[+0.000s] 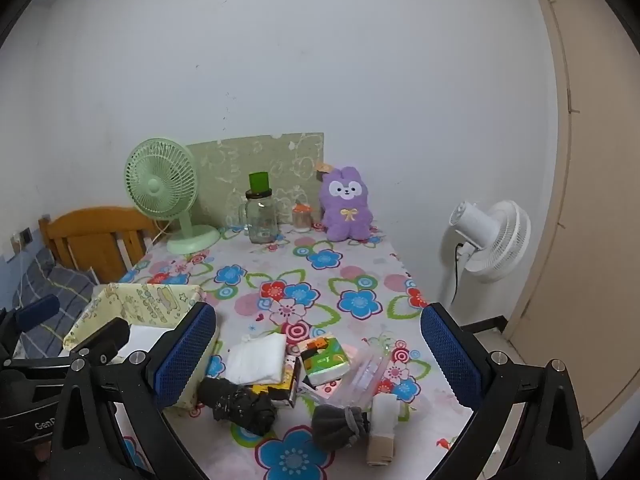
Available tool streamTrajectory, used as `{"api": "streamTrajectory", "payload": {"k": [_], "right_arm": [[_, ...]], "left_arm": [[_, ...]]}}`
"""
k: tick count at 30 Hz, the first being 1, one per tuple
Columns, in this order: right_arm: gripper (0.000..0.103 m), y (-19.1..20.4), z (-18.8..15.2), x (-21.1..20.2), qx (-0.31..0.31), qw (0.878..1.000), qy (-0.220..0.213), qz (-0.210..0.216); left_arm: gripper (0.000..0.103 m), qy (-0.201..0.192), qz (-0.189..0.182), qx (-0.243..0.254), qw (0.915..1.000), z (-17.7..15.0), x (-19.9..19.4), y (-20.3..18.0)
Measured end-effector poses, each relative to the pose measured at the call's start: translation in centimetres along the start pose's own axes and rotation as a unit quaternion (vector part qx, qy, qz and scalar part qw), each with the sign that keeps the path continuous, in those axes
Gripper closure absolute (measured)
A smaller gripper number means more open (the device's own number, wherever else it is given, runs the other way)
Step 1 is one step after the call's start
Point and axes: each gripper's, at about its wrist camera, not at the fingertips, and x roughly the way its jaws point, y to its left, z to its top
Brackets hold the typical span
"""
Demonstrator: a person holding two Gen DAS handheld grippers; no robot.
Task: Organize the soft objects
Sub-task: 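Move both grippers toward the cluttered items beside the fabric box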
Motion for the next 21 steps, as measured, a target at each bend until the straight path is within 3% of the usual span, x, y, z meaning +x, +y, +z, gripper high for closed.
{"api": "streamTrajectory", "payload": {"k": [9, 21], "right_arm": [[0.0, -0.5, 0.0, -0.2, 0.025, 0.999, -0.01, 0.018], [0.0, 0.1, 0.1, 0.1, 0.005, 1.0, -0.003, -0.002]], "left_arm": [[0.002, 0.005, 0.011, 0.012, 0.9999, 0.3, 0.0, -0.4], [0.002, 0.001, 0.015, 0.007, 0.9999, 0.4, 0.0, -0.7]]}}
